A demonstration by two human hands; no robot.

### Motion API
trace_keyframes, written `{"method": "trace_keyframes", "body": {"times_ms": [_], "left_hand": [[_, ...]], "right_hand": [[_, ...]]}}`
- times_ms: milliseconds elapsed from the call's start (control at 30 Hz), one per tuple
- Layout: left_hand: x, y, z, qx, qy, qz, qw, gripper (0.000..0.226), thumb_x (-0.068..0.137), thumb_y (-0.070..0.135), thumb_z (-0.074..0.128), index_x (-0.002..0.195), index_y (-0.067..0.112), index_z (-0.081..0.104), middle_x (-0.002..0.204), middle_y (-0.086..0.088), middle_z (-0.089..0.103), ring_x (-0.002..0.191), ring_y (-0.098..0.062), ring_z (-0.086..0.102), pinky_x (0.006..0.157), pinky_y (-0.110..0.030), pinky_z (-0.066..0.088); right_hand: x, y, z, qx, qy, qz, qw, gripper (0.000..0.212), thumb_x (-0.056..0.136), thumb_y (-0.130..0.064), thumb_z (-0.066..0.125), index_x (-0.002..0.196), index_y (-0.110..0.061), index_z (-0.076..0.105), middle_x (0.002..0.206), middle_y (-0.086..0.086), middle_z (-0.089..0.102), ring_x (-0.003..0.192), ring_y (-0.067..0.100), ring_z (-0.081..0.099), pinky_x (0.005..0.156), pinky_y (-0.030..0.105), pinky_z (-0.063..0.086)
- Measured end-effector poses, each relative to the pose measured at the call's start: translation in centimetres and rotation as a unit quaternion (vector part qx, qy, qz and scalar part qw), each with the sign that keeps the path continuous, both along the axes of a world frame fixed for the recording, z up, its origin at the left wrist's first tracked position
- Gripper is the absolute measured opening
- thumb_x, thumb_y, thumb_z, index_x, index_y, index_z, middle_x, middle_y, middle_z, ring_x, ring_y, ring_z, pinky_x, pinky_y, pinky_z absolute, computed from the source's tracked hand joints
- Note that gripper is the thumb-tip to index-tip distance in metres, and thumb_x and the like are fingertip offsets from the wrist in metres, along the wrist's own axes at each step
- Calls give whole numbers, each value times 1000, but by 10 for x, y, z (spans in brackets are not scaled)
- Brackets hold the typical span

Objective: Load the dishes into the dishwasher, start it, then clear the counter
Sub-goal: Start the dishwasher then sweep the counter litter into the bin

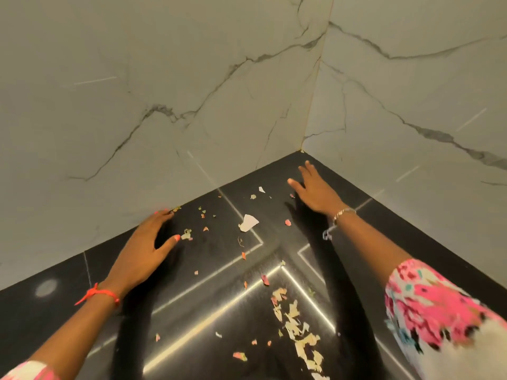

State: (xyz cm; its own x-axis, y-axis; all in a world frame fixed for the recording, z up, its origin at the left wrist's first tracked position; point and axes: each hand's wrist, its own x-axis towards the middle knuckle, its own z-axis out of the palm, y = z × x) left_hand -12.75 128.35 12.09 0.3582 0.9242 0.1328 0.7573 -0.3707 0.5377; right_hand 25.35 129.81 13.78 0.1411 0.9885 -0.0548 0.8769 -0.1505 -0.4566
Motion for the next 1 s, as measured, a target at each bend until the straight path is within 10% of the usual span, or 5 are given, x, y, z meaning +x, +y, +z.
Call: {"method": "trace_keyframes", "body": {"times_ms": [467, 700, 867, 1000], "left_hand": [[-7, 20, -20, 45, 75, 5, 996, 71, 79, 67, 23, 139, 32, 35, 147, 17, 30, 133, -8, 31, 111, -31, 25], [-2, 18, -16, 27, 72, 12, 997, 74, 77, 65, 22, 141, 29, 35, 149, 12, 30, 135, -9, 30, 111, -29, 20], [-2, 13, -12, 16, 46, 27, 998, 78, 74, 66, 25, 142, 29, 34, 149, 13, 30, 137, -5, 26, 111, -19, 7], [-3, 12, -13, 9, 45, 28, 999, 81, 73, 67, 24, 143, 29, 32, 150, 15, 27, 137, -1, 22, 109, -15, 0]], "right_hand": [[17, 97, -29, 22, -49, -62, 997, 75, 95, -52, 35, 146, 0, 19, 154, 14, 17, 143, 27, 15, 116, 37, 12], [-52, -25, -23, -2, -37, 150, 988, 65, 95, -53, 23, 149, -19, 11, 157, -4, 2, 144, 7, -1, 116, 25, 0], [-83, -46, -4, 9, 138, 242, 960, 56, 94, -55, 28, 146, -37, 19, 153, -22, 13, 138, -8, 11, 113, 18, 14], [-72, 14, -12, -4, 13, 160, 987, 63, 95, -51, 29, 149, -22, 14, 157, -6, 4, 143, 4, -1, 116, 26, 1]]}}
